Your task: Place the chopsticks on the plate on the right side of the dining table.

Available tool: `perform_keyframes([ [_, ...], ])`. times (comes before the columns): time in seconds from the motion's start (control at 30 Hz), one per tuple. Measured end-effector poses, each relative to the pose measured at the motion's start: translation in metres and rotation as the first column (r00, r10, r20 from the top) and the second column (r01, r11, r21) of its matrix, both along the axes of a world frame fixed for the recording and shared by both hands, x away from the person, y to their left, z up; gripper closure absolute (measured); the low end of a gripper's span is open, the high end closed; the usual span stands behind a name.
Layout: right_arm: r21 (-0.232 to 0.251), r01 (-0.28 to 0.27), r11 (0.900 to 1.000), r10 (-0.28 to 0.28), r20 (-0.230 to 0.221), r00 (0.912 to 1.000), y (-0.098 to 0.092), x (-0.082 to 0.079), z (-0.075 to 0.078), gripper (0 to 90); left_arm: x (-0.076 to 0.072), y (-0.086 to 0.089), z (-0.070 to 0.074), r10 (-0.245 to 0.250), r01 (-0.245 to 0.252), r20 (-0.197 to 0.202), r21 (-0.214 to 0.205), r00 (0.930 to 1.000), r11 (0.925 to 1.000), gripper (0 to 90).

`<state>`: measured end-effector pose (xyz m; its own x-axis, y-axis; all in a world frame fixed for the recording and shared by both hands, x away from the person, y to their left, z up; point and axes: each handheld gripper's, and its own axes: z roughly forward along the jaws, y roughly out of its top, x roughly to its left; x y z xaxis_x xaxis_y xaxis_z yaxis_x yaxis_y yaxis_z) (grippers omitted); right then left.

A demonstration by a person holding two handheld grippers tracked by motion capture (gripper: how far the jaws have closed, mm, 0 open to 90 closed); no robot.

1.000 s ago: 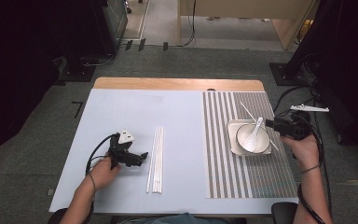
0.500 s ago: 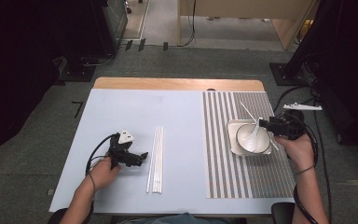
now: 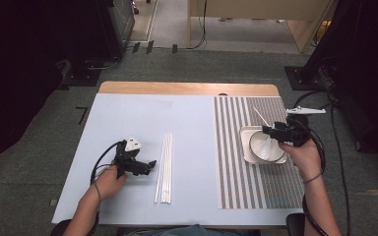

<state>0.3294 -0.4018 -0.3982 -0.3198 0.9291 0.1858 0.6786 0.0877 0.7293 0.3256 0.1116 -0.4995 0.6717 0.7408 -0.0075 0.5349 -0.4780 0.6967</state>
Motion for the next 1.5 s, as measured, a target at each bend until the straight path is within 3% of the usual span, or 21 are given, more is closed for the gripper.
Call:
perform_keyframes([
  [0.77, -0.018, -0.097, 0.9951, 0.097, -0.014, 0.9952, 0.054, 0.004, -0.005, 33.5, 0.000, 0.000, 0.000, 0.000, 0.000, 0.000, -0.001, 1.0000, 1.0000, 0.0],
  [1.23, -0.071, -0.144, 0.9870, 0.145, 0.004, 0.9894, 0.080, 0.005, -0.013, 29.7, 0.000, 0.000, 0.000, 0.002, -0.002, 0.001, -0.003, 1.0000, 1.0000, 0.0],
  [1.5, -0.038, -0.149, 0.9881, 0.149, -0.003, 0.9889, 0.092, 0.005, -0.017, 30.0, 0.000, 0.000, 0.000, 0.000, 0.000, 0.000, 0.000, 1.0000, 1.0000, 0.0],
])
